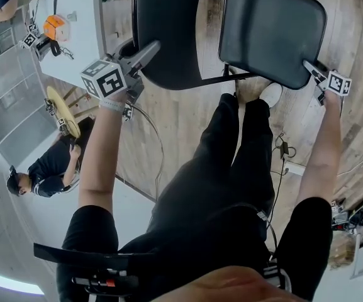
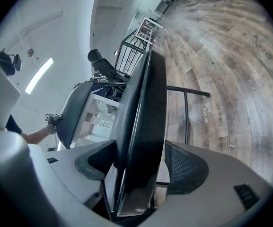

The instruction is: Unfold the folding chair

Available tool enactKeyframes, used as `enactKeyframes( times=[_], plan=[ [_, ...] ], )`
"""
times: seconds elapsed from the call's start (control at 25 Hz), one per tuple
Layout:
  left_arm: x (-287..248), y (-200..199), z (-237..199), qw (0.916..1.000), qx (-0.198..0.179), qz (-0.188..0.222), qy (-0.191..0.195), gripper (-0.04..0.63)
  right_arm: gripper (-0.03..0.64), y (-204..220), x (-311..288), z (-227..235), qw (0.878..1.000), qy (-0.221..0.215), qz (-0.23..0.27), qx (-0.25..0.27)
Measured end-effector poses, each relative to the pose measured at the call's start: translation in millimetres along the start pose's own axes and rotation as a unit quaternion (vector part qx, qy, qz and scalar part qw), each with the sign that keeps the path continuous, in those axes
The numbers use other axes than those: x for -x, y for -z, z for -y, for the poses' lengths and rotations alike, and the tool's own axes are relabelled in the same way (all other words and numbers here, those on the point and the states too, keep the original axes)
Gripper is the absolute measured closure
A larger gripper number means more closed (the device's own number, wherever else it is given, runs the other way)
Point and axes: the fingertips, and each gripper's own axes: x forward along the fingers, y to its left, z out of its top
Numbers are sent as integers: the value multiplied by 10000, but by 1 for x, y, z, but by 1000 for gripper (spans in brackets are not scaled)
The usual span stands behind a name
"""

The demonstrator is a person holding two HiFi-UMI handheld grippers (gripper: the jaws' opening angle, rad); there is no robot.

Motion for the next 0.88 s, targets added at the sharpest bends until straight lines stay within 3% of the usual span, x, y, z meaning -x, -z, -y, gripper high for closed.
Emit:
enactKeyframes(
  times=[0.08, 0.16, 0.28, 0.4, 0.52, 0.6, 0.72, 0.88],
  plan=[
    [7, -1, -2, 9969, -596, -58, -506, 334, 308, -8, 13, -1, 9991, 300, 185, 223],
    [18, -4, 0, 9917, -986, -82, -825, 331, 308, -26, 31, -3, 9952, 656, 546, 472],
    [47, -16, 4, 9862, -1150, 203, -1174, 331, 308, -50, 62, -28, 9833, 1171, 923, 1040],
    [80, -24, 27, 9839, -1137, 665, -1207, 332, 310, -64, 80, -99, 9721, 1145, 1126, 1707],
    [91, -25, 81, 9823, -1327, 991, -873, 333, 310, -67, 95, -187, 9605, 949, 1346, 2243],
    [91, -25, 127, 9798, -1519, 1238, -400, 333, 310, -64, 105, -253, 9518, 702, 1450, 2610],
    [105, -31, 193, 9699, -1724, 1672, 393, 333, 310, -54, 121, -365, 9368, 239, 1583, 3110],
    [135, -31, 256, 9525, -2061, 1950, 1103, 333, 310, -28, 146, -500, 9161, -197, 1832, 3561]
  ],
)
